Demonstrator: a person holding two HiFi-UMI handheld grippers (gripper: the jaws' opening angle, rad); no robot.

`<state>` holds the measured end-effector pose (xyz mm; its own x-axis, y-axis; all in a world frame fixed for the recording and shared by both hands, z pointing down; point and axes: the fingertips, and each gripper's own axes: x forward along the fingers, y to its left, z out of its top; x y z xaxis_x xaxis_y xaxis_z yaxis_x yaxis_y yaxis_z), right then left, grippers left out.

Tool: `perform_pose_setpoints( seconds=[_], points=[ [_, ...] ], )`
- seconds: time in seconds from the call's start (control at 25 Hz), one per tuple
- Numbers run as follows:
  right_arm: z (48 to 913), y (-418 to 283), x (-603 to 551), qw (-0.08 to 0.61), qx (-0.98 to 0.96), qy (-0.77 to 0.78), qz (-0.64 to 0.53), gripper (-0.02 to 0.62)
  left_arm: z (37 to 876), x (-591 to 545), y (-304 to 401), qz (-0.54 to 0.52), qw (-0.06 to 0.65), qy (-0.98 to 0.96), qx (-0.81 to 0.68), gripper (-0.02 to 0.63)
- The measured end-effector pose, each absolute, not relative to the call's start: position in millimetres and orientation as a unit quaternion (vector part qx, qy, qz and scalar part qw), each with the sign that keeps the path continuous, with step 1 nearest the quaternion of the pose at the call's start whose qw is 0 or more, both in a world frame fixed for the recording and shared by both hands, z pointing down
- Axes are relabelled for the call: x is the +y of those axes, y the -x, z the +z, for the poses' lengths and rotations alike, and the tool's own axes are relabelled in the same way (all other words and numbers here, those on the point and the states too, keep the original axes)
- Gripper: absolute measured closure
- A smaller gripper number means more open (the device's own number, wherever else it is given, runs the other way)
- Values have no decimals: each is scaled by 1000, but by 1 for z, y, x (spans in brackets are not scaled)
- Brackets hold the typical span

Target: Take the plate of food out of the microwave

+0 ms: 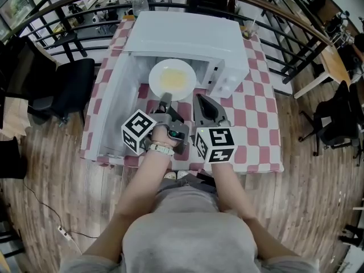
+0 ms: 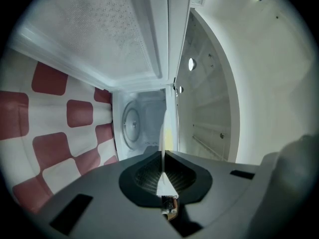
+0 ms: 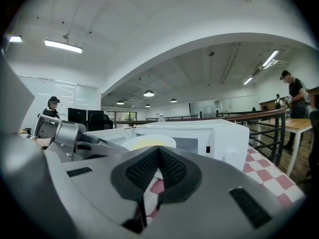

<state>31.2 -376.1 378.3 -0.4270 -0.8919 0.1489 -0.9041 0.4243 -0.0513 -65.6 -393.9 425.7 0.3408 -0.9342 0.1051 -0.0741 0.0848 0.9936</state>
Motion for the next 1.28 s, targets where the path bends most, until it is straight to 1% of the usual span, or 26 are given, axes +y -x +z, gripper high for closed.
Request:
perform_pose_setpoints(
  seconds=[0.76,1.28],
  points=[
    [362,-30,-368,30,-848,-528,40,571,399,-376,65,-379,568,-589,-432,591],
    [361,-27,-361,34,-850,-525,19,571,398,-375,69,-388,559,-591,-432,591]
  ],
)
